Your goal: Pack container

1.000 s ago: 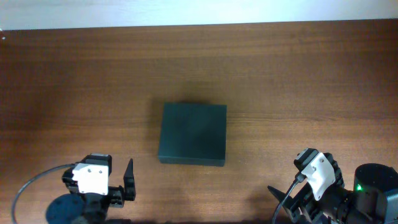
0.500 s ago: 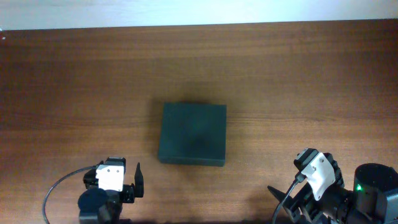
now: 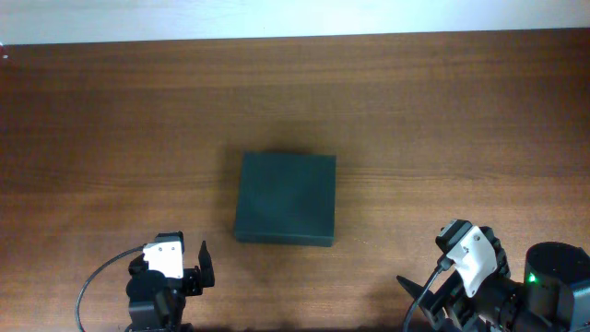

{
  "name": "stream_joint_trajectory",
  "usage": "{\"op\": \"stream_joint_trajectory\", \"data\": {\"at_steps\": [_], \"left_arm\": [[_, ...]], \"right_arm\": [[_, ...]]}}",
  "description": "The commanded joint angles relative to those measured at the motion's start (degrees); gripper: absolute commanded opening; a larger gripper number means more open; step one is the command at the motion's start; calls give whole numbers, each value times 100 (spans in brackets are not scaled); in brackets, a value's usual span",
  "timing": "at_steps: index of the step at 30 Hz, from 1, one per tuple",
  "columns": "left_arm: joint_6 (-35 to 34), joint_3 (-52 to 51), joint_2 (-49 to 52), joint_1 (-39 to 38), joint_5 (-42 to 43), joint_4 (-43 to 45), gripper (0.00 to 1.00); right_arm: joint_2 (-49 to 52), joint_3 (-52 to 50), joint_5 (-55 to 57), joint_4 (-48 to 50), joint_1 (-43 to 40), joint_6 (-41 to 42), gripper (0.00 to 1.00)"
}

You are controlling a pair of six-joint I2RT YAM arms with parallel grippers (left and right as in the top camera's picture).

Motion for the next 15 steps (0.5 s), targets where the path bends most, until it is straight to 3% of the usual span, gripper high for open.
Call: {"op": "stream_joint_trajectory", "data": {"at_steps": [1, 15], "left_arm": [[-66, -70, -83, 28, -63, 35, 99], [-63, -70, -81, 28, -24, 33, 99]], "right_arm": [[-22, -9, -15, 17, 31, 46, 99], [-22, -9, -15, 17, 31, 46, 99]]}}
